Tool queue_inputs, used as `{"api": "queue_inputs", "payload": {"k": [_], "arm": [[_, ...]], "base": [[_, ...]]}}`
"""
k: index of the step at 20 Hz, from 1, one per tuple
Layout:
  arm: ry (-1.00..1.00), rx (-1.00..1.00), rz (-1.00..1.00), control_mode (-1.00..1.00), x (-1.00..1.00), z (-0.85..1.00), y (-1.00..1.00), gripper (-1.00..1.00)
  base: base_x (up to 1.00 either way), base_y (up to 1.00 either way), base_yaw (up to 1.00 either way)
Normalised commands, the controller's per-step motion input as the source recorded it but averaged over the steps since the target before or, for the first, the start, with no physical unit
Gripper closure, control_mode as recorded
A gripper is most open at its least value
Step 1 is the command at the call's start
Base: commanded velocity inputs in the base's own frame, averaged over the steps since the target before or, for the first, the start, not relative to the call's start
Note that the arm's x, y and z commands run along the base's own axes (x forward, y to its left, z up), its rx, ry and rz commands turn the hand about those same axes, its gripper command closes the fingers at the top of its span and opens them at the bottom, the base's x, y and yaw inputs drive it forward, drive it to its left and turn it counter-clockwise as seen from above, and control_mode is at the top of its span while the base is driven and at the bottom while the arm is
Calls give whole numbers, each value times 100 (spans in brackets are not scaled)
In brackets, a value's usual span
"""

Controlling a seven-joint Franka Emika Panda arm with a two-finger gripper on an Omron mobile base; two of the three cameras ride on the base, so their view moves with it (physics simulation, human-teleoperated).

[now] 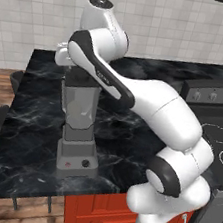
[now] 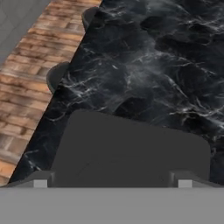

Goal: Grab the lemon and lemon wedge from the fridge, place them in the blender, close the lid, and turn on the blender to create a marinade.

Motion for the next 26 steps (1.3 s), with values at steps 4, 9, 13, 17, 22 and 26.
{"api": "queue_inputs", "payload": {"k": [4,9,13,17,22,26], "arm": [[-38,0,0,-100,-83,0,-7,-100],[-30,0,0,-100,-64,0,-1,-100],[-4,0,0,-100,-5,0,0,-100],[-13,1,0,-100,-44,0,0,-100],[-24,1,-8,-100,-95,0,0,-100],[-28,0,-19,-100,-100,-7,0,-100]], "base": [[0,0,0],[0,0,0],[0,0,0],[0,0,0],[0,0,0],[0,0,0]]}}
